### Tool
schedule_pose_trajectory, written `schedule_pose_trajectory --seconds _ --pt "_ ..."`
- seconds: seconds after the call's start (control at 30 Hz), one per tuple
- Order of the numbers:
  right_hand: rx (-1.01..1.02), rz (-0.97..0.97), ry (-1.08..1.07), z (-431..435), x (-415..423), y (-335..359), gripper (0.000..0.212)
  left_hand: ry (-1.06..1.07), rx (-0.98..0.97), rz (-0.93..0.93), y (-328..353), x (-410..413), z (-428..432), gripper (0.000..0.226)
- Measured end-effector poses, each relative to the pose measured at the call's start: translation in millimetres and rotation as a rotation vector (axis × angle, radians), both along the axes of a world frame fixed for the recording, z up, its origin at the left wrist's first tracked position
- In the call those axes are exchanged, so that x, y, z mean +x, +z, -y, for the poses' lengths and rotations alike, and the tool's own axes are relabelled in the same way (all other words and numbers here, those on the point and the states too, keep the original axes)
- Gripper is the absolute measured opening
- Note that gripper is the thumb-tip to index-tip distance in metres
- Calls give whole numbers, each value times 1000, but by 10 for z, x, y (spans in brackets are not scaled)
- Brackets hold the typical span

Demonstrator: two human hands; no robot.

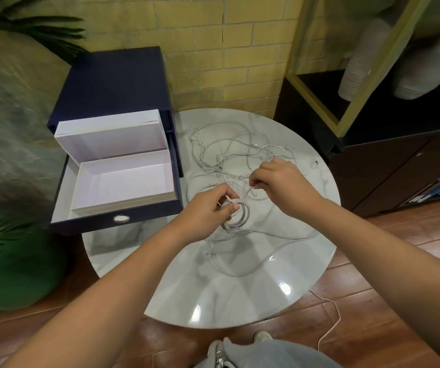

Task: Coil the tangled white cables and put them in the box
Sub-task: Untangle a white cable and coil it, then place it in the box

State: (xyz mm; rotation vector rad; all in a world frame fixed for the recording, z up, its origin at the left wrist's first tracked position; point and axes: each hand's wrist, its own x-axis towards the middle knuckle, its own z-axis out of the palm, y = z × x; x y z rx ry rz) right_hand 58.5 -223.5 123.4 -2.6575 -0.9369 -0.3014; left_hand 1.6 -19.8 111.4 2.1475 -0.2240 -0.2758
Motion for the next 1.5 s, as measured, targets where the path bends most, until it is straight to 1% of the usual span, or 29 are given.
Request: schedule_pose_trajectory --seconds 0.03,0.13,0.2,0.3,0.37,0.43,0.53,0.57,0.67,0.73,0.83,0.9,0.97,1.07,1.17,1.23,1.3,1.33,1.37,1.43,1.5 --pt "-4 -28 5 -2 -10 25 8 -11 67 26 -11 0 -13 7" --pt "-25 -201 -17 -46 -41 88 10 -15 264 92 -36 -11 -19 10" --pt "-17 -308 -72 -79 -51 106 8 -34 325 89 -66 -14 -18 11" --pt "78 -419 -158 -99 -74 122 6 -44 350 92 -107 -11 -17 17" --pt "168 -503 -213 -91 -102 135 5 14 309 104 -116 -7 -23 20" --pt "239 -659 -263 -70 -127 140 6 103 226 85 -131 4 -34 19" --pt "228 -915 -290 -36 -162 114 17 191 149 62 -159 9 -43 16" --pt "261 -984 -292 -37 -183 107 21 213 127 56 -165 1 -37 15" --pt "510 -1174 -288 -76 -259 84 31 280 39 22 -192 -20 -3 18" --pt "657 -1257 -291 -122 -312 56 36 324 -59 -32 -210 -20 28 20" --pt "755 -1261 -313 -190 -358 13 35 385 -258 -157 -179 -35 82 18" --pt "782 -1241 -312 -213 -369 -9 25 408 -360 -219 -148 -59 110 18" --pt "755 -1197 -326 -223 -361 -19 18 413 -428 -265 -132 -79 129 19" --pt "555 -1017 -342 -224 -328 -50 16 384 -472 -306 -134 -83 133 21" --pt "393 -843 -321 -222 -305 -114 20 317 -494 -360 -159 -79 112 21" --pt "300 -733 -313 -223 -309 -149 20 262 -500 -402 -170 -92 107 18" --pt "227 -645 -311 -235 -327 -159 16 212 -493 -439 -171 -107 120 10" --pt "196 -605 -307 -242 -338 -160 14 191 -483 -459 -165 -112 126 9" --pt "170 -571 -305 -247 -346 -166 12 168 -472 -480 -160 -111 130 16" --pt "146 -516 -298 -251 -350 -181 10 105 -474 -520 -155 -104 121 40" --pt "129 -472 -274 -248 -335 -187 13 35 -503 -553 -145 -107 118 60"
